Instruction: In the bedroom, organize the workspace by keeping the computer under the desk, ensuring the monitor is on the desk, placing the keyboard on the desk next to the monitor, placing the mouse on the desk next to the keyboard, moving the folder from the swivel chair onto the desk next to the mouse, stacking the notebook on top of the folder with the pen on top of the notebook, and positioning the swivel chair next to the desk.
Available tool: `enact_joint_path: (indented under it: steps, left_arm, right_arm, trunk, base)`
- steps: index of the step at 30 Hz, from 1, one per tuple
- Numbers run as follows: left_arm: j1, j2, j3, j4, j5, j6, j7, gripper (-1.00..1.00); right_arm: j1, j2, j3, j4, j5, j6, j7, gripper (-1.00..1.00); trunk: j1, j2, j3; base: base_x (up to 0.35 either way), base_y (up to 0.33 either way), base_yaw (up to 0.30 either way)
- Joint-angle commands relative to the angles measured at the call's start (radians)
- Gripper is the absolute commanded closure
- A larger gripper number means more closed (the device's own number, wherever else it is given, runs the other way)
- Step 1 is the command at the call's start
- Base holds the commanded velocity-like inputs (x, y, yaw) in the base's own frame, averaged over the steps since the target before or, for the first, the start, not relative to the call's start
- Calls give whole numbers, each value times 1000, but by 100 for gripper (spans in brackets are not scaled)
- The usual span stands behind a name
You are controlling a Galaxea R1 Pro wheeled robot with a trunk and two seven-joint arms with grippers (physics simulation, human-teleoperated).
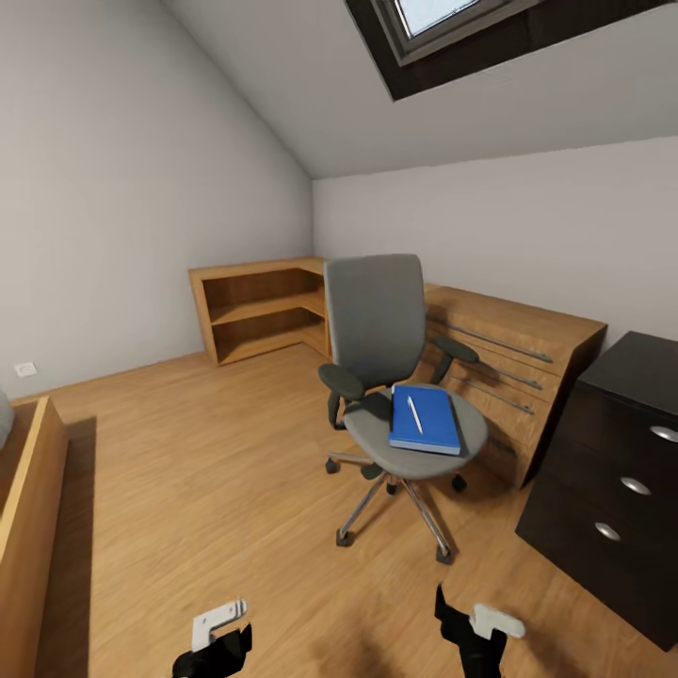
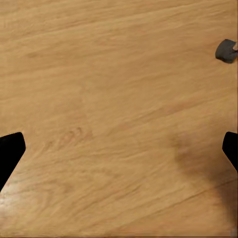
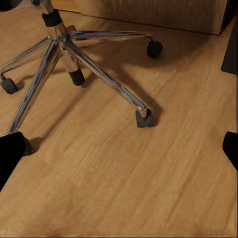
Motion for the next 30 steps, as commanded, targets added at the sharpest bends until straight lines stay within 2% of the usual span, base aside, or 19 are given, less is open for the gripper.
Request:
enact_joint_path:
  steps: [1, 2, 3, 5, 6, 7, 10, 16, 30]
  left_arm:
    - [0, 1, -3, 10, 9, -3, 8, -100]
    - [0, 1, -8, 191, 6, -57, 8, -100]
    - [0, 0, -10, 247, 3, -101, 7, -100]
    - [0, -1, -11, 294, -4, -160, 7, -100]
    - [0, -1, -13, 325, -19, -223, 6, -100]
    - [0, -1, -14, 337, -28, -250, 6, -100]
    - [0, -1, -15, 371, -84, -330, 7, -100]
    - [0, -1, -14, 382, -107, -355, 8, -100]
    - [0, -2, -15, 438, -113, -359, 6, -100]
  right_arm:
    - [7, 0, 4, 2, -3, -5, 0, -100]
    - [50, 1, 4, 3, 7, -2, -2, -100]
    - [53, 2, 4, 4, 7, -1, -2, -100]
    - [54, 2, 4, 4, 7, 0, -2, -100]
    - [55, 2, 4, 4, 8, 0, -2, -100]
    - [56, 2, 4, 4, 8, 0, -2, -100]
    - [57, 2, 4, 3, 8, 0, -2, -100]
    - [58, 4, 4, 4, 9, -1, 0, -100]
    - [59, 8, 5, 4, 12, -2, 2, -100]
  trunk:
    - [-4, 7, 2]
    - [-8, 14, 5]
    - [-12, 21, 9]
    - [-19, 35, 15]
    - [-23, 42, 18]
    - [-27, 49, 21]
    - [-39, 70, 30]
    - [-62, 112, 49]
    - [-115, 210, 93]
  base:
    - [0, 0, 0]
    - [0, 0, 0]
    - [0, 0, 0]
    - [0, 0, 0]
    - [0, 0, 0]
    - [0, 0, 0]
    - [0, 0, -6]
    - [0, 0, -111]
    - [0, 0, -258]
